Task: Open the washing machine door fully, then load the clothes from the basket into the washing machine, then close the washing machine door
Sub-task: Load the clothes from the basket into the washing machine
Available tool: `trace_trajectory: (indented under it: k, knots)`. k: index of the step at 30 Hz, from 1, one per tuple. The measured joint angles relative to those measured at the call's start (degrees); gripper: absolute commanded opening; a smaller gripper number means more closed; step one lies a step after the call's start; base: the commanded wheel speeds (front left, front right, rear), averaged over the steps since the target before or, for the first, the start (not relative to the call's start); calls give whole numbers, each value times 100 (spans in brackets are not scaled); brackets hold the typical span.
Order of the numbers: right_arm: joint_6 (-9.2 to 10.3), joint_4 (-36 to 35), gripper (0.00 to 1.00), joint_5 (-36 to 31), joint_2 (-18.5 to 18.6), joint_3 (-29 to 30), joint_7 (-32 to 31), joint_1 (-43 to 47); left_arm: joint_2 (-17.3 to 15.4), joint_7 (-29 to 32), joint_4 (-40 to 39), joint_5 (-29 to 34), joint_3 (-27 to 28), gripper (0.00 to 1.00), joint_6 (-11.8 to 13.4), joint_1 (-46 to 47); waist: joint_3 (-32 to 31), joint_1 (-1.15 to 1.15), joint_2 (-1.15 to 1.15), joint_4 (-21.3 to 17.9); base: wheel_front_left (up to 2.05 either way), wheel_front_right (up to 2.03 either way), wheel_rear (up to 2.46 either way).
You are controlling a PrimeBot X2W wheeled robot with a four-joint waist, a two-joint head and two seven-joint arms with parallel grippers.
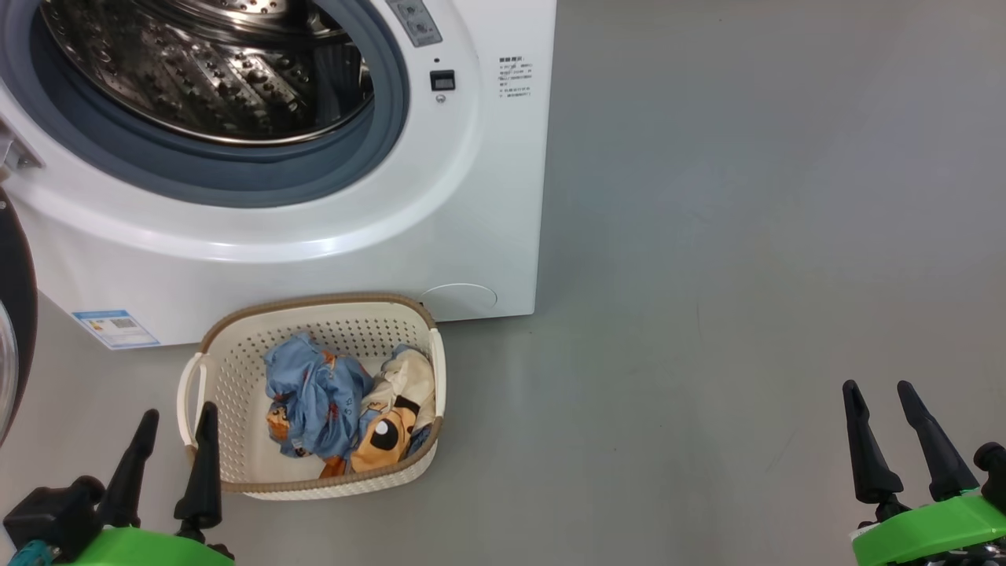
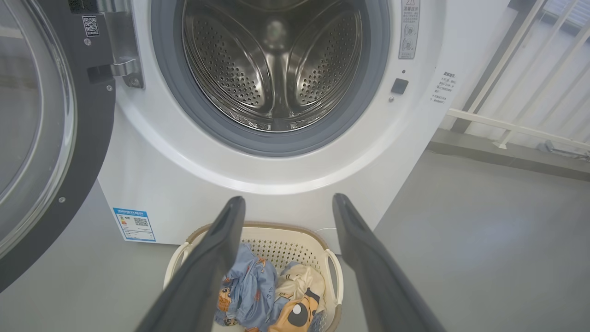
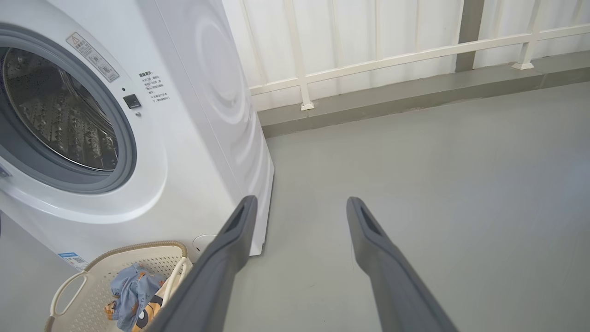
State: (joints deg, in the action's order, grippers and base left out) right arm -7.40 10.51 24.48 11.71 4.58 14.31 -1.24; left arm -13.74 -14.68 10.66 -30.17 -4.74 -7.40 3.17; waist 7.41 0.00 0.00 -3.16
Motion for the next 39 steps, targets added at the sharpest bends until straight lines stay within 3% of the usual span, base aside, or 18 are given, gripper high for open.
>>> trace_trajectory:
  k: [23, 39]
  knots:
    - [0, -29, 100, -1, -51, -9, 1, -13, -115, 0, 35, -214, -79, 100, 0, 41, 143, 0, 0, -10, 67, -148, 81]
    - [0, -35, 100, -1, -60, -9, 0, -25, -103, 0, 104, -172, -185, 100, 0, 70, 223, 0, 0, 14, 15, -16, 1]
